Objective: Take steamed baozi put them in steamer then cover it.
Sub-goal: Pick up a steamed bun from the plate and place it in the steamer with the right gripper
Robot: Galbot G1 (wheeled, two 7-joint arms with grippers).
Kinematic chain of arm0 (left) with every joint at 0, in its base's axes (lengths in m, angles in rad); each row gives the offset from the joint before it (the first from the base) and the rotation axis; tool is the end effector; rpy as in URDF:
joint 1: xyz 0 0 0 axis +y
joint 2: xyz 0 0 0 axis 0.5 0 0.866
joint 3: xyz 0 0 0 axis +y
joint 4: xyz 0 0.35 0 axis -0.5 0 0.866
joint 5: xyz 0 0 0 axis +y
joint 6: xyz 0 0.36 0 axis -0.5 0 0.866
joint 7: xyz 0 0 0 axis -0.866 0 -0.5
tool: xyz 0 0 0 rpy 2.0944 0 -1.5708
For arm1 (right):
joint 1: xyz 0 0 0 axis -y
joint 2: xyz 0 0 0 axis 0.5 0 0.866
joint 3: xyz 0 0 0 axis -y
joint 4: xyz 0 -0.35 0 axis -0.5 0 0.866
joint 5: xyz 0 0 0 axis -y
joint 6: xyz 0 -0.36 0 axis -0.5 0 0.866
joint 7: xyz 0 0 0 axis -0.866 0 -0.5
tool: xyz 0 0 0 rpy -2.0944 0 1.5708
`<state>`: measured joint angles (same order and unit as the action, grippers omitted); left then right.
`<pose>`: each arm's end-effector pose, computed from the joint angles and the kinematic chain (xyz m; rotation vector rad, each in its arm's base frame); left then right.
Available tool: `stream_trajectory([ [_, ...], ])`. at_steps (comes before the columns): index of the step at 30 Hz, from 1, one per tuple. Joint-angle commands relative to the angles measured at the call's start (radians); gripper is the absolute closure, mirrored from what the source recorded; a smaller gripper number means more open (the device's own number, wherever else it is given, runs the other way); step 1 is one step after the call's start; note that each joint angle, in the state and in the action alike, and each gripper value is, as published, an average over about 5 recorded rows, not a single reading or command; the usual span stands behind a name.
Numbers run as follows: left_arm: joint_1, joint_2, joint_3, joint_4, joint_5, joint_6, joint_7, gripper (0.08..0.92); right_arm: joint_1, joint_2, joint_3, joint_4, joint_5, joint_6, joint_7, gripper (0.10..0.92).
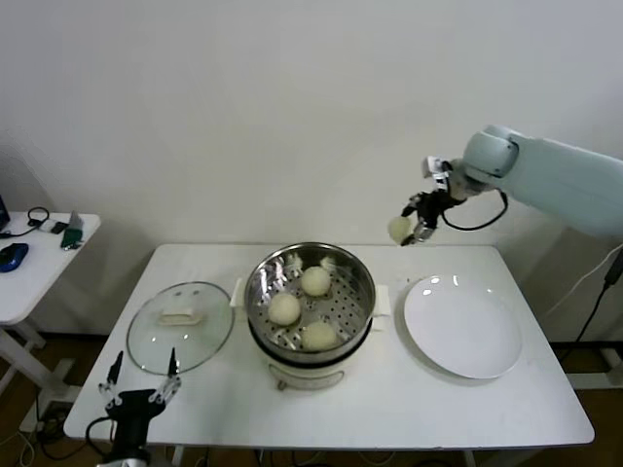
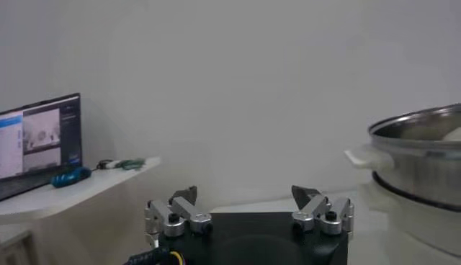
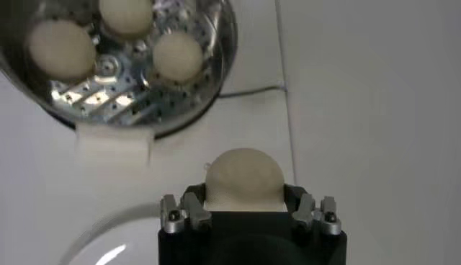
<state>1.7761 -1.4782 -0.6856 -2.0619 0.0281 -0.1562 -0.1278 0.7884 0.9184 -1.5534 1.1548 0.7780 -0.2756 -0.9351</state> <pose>0.1173 0.0677 -0.3390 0.2892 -3.0495 -0.3170 0.5905 -0.0719 -0.0053 1.2992 -1.6926 1.2077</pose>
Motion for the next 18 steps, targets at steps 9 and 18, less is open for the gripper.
stream_trajectory([
  [9,0.016,0.022,0.032,-0.022,0.008,-0.004,0.003,0.177,0.150,0.162,-0.238,0.381,0.323,-0.179,0.216,0.330],
  [18,0.013,0.033,0.025,-0.026,0.010,0.001,0.003,0.177,0.047,0.249,-0.237,0.298,0.258,-0.177,0.210,0.330],
])
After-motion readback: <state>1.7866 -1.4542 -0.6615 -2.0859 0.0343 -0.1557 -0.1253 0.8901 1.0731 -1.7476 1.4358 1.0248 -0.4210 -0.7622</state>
